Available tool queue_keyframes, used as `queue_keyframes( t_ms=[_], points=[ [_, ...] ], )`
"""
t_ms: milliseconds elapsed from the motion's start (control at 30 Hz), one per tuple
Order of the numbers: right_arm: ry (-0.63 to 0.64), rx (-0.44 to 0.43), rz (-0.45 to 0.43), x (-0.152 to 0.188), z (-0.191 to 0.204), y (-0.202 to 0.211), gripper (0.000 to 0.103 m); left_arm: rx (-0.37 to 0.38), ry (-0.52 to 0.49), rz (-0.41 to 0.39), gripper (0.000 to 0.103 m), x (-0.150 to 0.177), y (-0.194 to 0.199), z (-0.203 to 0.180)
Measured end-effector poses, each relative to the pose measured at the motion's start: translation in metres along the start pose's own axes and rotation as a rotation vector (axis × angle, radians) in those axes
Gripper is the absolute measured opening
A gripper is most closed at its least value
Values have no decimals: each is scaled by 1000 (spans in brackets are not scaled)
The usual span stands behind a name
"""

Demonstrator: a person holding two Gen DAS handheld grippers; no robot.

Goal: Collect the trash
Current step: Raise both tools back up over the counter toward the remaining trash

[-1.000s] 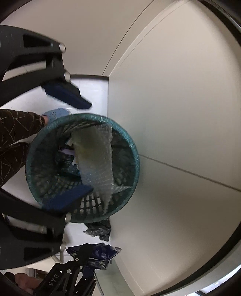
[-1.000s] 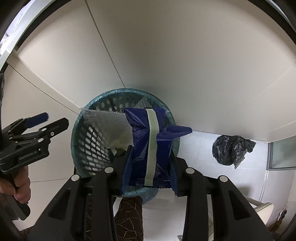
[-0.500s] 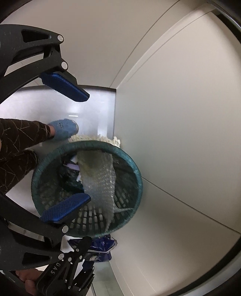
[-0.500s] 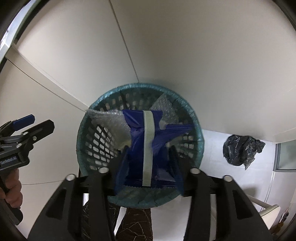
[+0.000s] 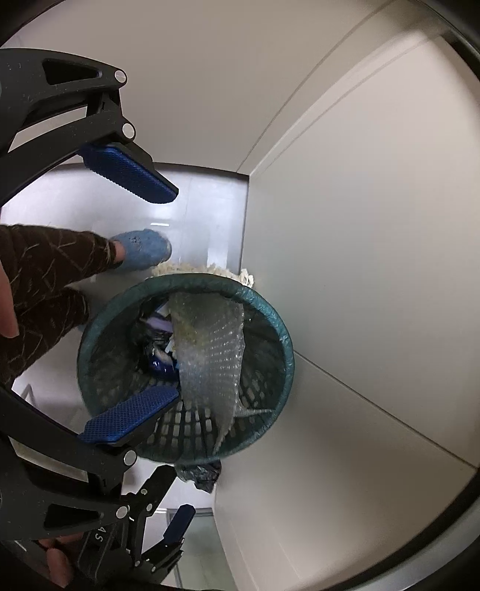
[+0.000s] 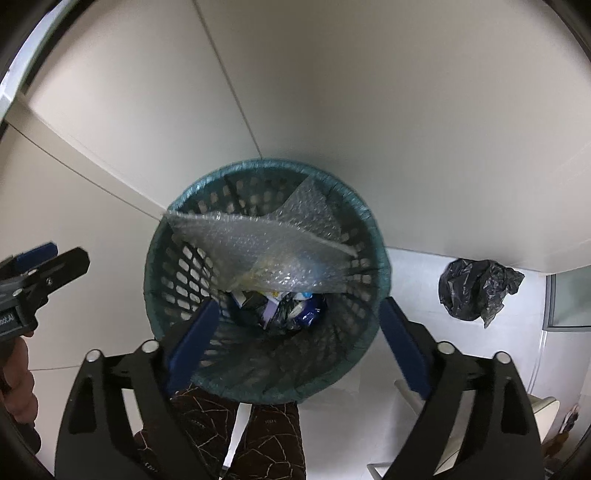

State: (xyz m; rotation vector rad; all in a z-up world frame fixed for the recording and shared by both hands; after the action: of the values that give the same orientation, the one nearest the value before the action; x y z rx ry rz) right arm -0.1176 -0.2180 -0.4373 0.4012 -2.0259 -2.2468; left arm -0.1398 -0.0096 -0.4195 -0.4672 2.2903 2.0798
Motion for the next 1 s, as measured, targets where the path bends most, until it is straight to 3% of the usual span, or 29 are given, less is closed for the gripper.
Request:
queue_keyframes(
  t_ms=[100,467,700,1000],
  points=[
    [-27,3,14,-1,-9,16,86,-10,-5,-18,97,-2,20,-2],
    [-52,34,-137,-31,-17,137,92,14,-28,-75,97,-33,113,-19],
    [-41,78,-220,-70,-22,212,92,20,-48,-156,97,-72,174,-35],
    [-49,100,-266,-109,-29,266,92,-4,-74,-266,97,-129,242,-46]
  ],
)
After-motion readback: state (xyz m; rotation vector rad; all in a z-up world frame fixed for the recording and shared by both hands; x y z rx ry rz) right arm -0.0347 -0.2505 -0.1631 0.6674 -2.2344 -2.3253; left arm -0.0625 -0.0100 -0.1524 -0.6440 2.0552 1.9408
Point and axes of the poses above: each gripper's, at about its wrist camera, not at the fingertips, and y roughly against the way its jaws point, z to its left, x to its underside, the point moved 5 cm from there along -y, roughly the way its jaws point, and after that the axes turned 3 degrees about z, right-handed, at the moved point
